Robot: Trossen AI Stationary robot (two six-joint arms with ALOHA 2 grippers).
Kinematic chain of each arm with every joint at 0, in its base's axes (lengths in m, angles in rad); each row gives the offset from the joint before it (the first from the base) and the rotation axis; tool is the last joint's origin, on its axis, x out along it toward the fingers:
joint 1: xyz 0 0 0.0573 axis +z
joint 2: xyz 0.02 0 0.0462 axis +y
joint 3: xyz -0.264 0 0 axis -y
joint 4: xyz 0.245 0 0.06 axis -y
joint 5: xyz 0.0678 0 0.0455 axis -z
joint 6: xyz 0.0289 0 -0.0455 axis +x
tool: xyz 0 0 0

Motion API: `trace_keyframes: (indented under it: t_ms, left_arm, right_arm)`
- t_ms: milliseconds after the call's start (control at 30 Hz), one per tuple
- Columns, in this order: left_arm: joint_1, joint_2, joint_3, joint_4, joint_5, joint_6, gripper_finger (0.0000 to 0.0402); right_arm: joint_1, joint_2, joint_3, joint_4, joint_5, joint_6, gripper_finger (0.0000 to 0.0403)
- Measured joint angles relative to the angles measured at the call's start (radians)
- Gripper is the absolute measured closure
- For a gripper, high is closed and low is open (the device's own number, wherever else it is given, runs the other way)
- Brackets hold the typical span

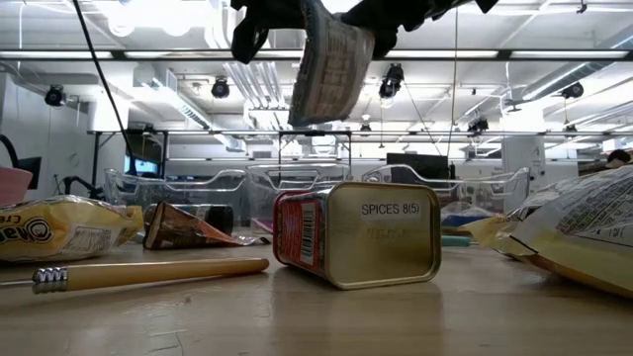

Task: Pick & Place Food Item
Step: Put the light yellow noodle pack into the right transparent bin

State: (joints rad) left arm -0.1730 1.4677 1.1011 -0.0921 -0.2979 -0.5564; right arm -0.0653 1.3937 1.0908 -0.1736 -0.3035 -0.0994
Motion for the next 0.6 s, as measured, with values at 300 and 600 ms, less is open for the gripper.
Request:
trace_keyframes:
  t_ms: [300,600]
  left_arm:
    - [0.0,0.0,0.0,0.026,0.003,-0.025,0.0236]
    - [0.001,0.0,0.0,0.055,0.004,-0.054,0.0159]
  right_arm:
    - [-0.012,-0.049,-0.004,-0.063,0.076,0.028,0.0395]
    - [-0.128,-0.148,-0.031,-0.154,0.105,0.119,0.0395]
